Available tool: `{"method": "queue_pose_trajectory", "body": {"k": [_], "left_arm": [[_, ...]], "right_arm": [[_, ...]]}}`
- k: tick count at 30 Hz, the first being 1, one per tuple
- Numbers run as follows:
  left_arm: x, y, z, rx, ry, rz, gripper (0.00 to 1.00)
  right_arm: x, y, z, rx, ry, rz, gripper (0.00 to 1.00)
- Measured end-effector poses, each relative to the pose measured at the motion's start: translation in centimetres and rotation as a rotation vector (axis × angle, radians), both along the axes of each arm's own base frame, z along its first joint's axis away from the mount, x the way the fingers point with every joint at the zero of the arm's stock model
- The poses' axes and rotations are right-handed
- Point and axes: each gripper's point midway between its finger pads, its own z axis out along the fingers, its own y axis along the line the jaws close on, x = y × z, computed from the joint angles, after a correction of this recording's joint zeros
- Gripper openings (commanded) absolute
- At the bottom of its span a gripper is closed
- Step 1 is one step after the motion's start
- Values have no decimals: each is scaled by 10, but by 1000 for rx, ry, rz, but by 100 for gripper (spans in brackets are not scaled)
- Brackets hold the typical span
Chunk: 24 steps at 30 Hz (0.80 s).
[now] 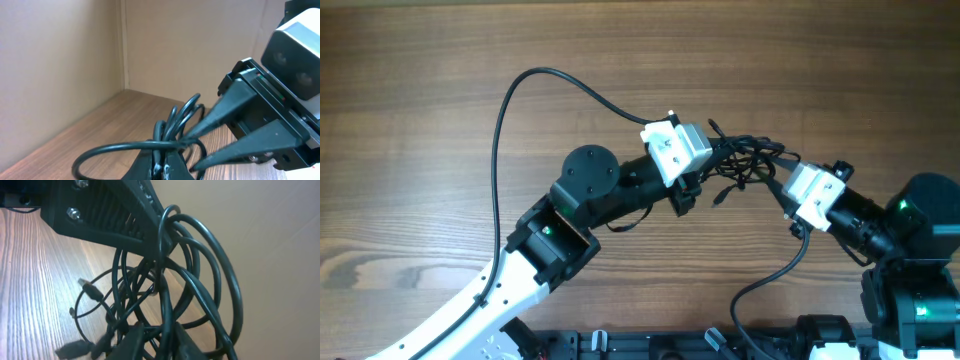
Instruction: Untangle cables
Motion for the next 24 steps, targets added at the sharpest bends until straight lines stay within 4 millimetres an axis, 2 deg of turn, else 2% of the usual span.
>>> {"method": "queue_pose_trajectory", "body": {"k": [1, 4, 5, 8, 9, 11, 14, 16, 18, 24], "left_arm": [[1, 0, 0, -1, 0, 4, 4], [2, 1, 3, -11, -9, 12, 4], [2, 1, 6, -18, -16, 12, 4], [1, 1, 10, -36, -17, 8, 4], [-1, 0, 12, -43, -19, -6, 4], [-5, -2, 14, -50, -21, -32, 4], [-8, -3, 14, -52, -21, -50, 4], [-8, -3, 11, -44, -11, -48, 4], [2, 1, 0, -9, 28, 13, 4], [25, 13, -11, 0, 95, 167, 4]], "right_arm": [[0, 0, 0, 3, 3, -1, 4], [0, 0, 0, 38, 44, -12, 4], [0, 0, -1, 63, 78, -19, 37], [-3, 0, -9, 86, 146, -28, 59], [-3, 0, -9, 92, 154, -29, 54], [-3, 0, -9, 96, 158, -30, 29], [-5, 2, -8, 103, 163, -18, 5], [-6, 2, -9, 105, 169, -13, 4], [-7, 3, -9, 107, 173, -7, 4], [-19, 14, -4, 134, 173, 94, 4]]}}
